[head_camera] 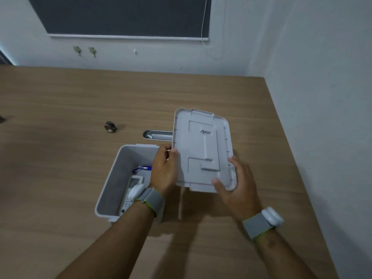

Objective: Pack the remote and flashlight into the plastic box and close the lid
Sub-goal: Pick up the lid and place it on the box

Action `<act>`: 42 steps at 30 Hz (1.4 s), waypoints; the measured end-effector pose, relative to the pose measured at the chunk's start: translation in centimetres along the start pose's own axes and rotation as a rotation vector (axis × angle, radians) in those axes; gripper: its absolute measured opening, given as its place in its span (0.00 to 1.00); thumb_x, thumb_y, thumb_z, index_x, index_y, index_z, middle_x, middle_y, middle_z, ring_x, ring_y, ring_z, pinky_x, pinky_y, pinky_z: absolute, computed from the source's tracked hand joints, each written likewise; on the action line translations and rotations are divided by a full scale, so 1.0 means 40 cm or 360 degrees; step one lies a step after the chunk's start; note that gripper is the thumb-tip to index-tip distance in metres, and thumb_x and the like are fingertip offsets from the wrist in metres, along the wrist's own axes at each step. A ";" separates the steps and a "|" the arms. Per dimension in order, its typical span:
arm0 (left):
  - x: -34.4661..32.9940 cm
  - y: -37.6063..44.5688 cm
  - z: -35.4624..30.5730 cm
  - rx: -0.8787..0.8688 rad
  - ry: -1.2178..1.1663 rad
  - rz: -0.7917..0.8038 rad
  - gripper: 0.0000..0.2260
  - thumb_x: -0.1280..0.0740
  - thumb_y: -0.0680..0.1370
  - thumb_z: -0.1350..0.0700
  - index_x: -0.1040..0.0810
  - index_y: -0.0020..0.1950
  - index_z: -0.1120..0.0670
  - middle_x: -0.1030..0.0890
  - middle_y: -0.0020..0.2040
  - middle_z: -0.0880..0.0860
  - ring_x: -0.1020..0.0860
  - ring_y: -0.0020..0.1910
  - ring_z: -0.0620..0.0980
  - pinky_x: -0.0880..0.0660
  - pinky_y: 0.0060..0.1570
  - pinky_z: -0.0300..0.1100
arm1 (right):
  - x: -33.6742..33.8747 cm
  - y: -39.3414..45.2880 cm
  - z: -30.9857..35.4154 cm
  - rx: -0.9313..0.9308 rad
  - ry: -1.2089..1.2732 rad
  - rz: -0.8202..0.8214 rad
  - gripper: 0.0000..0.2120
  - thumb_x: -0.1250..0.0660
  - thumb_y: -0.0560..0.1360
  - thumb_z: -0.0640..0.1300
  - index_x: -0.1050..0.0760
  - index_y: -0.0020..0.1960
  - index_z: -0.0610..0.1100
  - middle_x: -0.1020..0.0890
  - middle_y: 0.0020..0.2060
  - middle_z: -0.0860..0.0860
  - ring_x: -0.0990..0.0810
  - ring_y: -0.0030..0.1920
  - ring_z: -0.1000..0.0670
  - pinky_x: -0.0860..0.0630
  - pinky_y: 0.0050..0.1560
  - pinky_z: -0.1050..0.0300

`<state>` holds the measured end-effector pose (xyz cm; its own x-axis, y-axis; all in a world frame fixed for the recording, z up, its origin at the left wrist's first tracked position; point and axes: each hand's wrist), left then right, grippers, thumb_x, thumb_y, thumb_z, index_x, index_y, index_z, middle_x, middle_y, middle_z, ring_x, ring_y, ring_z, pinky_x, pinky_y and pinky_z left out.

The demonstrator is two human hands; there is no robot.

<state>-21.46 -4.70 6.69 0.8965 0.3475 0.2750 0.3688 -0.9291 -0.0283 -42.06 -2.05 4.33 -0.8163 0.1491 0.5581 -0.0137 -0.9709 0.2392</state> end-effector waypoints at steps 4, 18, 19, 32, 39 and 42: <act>0.055 0.007 -0.007 0.0035 -0.0068 -0.0026 0.09 0.41 0.83 0.53 0.24 0.53 0.56 0.20 0.48 0.62 0.25 0.41 0.50 0.26 0.42 0.48 | -0.068 0.008 0.059 0.0323 -0.0517 0.0466 0.51 0.28 0.63 0.64 0.51 0.77 0.54 0.48 0.78 0.52 0.51 0.78 0.51 0.49 0.76 0.50; 0.292 0.061 0.046 0.0098 -0.0347 0.0126 0.07 0.38 0.82 0.48 0.22 0.52 0.49 0.17 0.50 0.54 0.21 0.48 0.48 0.23 0.55 0.53 | -0.274 -0.011 0.233 0.0324 -0.0715 0.0680 0.34 0.53 0.74 0.43 0.61 0.78 0.49 0.61 0.78 0.50 0.61 0.78 0.47 0.49 0.77 0.49; 0.312 0.067 0.048 0.0080 -0.0381 0.0154 0.09 0.39 0.82 0.47 0.22 0.52 0.50 0.17 0.51 0.57 0.21 0.48 0.49 0.22 0.53 0.53 | -0.288 -0.017 0.242 0.0317 -0.0640 0.0668 0.35 0.54 0.73 0.48 0.59 0.78 0.49 0.60 0.77 0.51 0.60 0.78 0.48 0.49 0.77 0.50; 0.387 0.124 0.144 0.0709 -0.0734 0.0151 0.08 0.39 0.83 0.52 0.24 0.50 0.54 0.24 0.48 0.56 0.24 0.39 0.51 0.25 0.34 0.43 | -0.398 -0.049 0.408 -0.0194 0.0417 0.0290 0.23 0.41 0.76 0.64 0.34 0.69 0.61 0.18 0.50 0.56 0.18 0.49 0.56 0.21 0.54 0.51; 0.356 0.098 0.108 0.0921 -0.1082 0.0391 0.21 0.45 0.85 0.46 0.20 0.57 0.59 0.15 0.48 0.57 0.15 0.41 0.51 0.19 0.38 0.44 | -0.407 -0.048 0.488 -0.0386 0.0902 0.0320 0.19 0.37 0.79 0.52 0.26 0.68 0.48 0.18 0.60 0.53 0.22 0.61 0.57 0.25 0.63 0.57; 0.353 0.099 0.096 0.0814 -0.1190 0.0383 0.18 0.45 0.85 0.50 0.21 0.60 0.59 0.16 0.57 0.61 0.17 0.56 0.57 0.22 0.57 0.50 | -0.393 -0.049 0.503 -0.0340 0.0904 0.0313 0.18 0.37 0.79 0.44 0.27 0.68 0.43 0.19 0.61 0.51 0.24 0.58 0.66 0.28 0.53 0.75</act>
<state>-6.40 -2.98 6.77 0.8224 0.3094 -0.4773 0.0568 -0.8796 -0.4723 -17.58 1.28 11.06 -0.9934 -0.1019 0.0534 0.1009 -0.9947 -0.0212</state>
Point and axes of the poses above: each hand's wrist, its own y-axis towards the middle knuckle, its own x-axis out of the back of the hand, z = x × y
